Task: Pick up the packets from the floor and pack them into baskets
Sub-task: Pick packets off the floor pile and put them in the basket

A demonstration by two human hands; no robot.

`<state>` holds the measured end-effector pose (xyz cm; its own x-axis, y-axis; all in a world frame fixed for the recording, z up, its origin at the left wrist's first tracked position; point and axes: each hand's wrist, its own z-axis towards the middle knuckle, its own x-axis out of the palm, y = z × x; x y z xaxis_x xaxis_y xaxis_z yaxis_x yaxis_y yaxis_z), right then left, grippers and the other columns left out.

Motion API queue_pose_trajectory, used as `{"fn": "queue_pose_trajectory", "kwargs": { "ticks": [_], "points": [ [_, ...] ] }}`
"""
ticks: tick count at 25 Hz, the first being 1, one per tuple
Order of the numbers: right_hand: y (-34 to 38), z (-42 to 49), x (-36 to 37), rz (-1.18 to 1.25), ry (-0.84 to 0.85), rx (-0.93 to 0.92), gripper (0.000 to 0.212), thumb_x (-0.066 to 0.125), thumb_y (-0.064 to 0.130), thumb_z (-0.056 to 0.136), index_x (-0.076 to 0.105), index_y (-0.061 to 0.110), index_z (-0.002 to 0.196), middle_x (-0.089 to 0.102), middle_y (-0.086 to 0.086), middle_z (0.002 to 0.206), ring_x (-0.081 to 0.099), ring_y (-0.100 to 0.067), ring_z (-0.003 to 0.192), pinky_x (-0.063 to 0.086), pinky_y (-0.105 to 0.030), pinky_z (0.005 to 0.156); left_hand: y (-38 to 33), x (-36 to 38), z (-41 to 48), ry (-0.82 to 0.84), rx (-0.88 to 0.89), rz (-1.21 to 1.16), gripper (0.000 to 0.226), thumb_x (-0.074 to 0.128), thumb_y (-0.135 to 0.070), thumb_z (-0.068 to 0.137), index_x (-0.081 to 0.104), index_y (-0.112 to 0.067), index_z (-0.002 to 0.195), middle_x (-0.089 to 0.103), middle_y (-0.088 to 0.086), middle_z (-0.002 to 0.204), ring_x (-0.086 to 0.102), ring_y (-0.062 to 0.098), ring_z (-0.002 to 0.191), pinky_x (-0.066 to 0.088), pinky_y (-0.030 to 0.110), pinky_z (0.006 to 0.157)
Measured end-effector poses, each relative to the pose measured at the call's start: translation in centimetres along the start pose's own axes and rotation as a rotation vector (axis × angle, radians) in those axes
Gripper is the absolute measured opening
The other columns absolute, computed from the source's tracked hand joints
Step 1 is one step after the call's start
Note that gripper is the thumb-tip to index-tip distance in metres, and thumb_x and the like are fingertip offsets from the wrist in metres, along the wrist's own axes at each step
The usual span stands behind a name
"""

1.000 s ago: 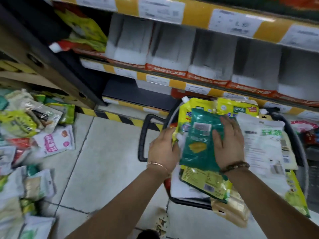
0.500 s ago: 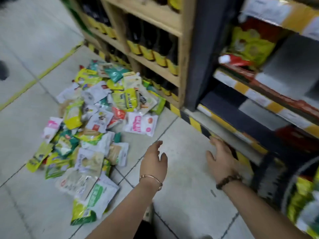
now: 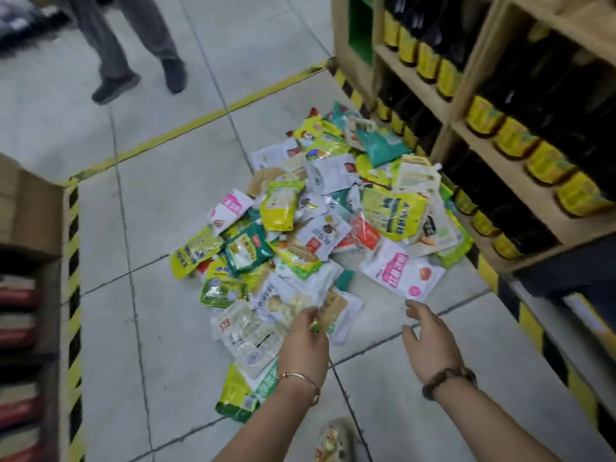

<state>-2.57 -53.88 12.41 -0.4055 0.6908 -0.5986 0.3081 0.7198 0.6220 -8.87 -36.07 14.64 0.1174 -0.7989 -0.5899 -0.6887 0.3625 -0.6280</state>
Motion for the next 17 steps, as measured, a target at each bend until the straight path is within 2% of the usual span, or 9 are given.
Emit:
{"fn": "queue_pose_trajectory", "kwargs": {
  "ticks": [4,12,17],
  "points": [
    [3.1,3.0,3.2,-0.058,0.075,-0.008,0.037,0.050,0.010,0.093,0.048,0.017,0.130,0.054,-0.002,0.132,0.047,-0.023,0.122,0.041,-0.034,0.098,2.9,-2.2,3.7,-0.009,-0.067,0.012,0.042,0.045,-0.014,0.093,0.044,-0.024,0.134,0.049,-0.001,0.138,0.051,0.019,0.120,0.044,0.032,0.096],
    [4.2,10.6,6.2,-0.128,0.177,0.051,0.034,0.048,0.010,0.094,0.050,0.017,0.128,0.054,-0.003,0.131,0.051,-0.024,0.117,0.041,-0.032,0.093,5.9,0.1,11.0,0.050,-0.163,0.073,0.042,0.046,-0.016,0.093,0.044,-0.025,0.134,0.049,0.000,0.136,0.051,0.020,0.120,0.046,0.036,0.095],
    [3.9,17.7,9.5,-0.200,0.277,-0.008,0.035,0.048,0.010,0.094,0.051,0.013,0.129,0.056,-0.005,0.130,0.052,-0.024,0.118,0.041,-0.030,0.095,8.8,2.6,17.0,0.024,-0.303,0.064,0.044,0.047,-0.016,0.092,0.043,-0.023,0.135,0.048,0.003,0.137,0.053,0.024,0.118,0.047,0.037,0.092]
  ]
}}
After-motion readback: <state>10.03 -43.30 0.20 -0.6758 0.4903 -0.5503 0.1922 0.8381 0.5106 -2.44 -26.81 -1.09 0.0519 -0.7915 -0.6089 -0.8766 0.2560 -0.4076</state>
